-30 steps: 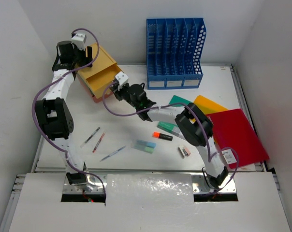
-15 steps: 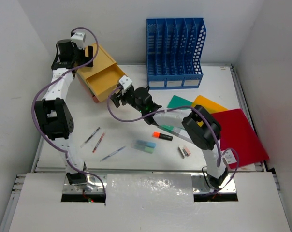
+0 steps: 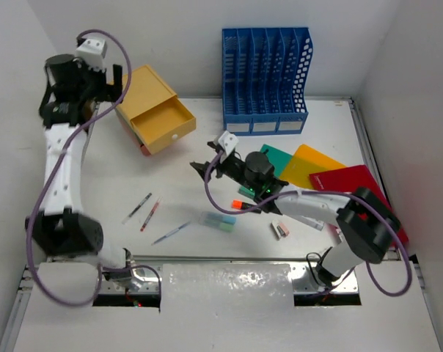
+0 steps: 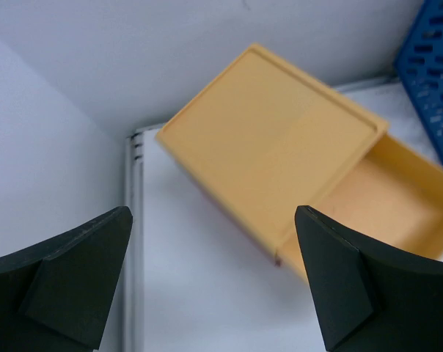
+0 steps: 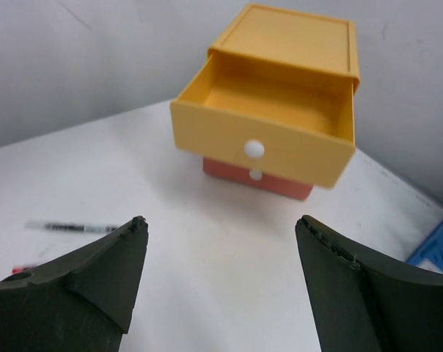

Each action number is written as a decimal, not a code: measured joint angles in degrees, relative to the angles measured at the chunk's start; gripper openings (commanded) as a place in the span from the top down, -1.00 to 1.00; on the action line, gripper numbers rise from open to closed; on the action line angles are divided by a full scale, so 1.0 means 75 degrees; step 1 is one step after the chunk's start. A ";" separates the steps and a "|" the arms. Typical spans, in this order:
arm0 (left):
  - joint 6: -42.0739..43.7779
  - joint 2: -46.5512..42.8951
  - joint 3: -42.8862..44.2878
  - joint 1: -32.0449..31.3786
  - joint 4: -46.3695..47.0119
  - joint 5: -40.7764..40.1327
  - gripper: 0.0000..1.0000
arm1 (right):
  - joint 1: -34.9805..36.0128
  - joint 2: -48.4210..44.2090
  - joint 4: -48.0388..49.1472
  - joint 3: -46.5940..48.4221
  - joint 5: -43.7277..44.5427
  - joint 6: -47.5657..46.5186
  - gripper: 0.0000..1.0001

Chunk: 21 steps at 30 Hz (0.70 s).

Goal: Organize the desk

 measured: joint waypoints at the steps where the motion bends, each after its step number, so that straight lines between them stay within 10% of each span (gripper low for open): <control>1: 0.0149 -0.0551 -0.0277 0.0108 -0.0050 0.0032 -0.81 | 0.0000 -0.0239 0.0020 -0.0297 0.0020 0.0003 -0.60; 8: 0.1996 -0.2999 -0.3351 0.1376 -0.1329 0.0280 -0.78 | 0.0000 -0.1370 -0.0192 -0.1784 0.0061 -0.0122 -0.64; 21: 0.3984 -0.2355 -0.7563 0.1102 -0.1448 0.0831 -0.72 | 0.0000 -0.2084 -0.0338 -0.2833 0.0251 -0.0679 -0.67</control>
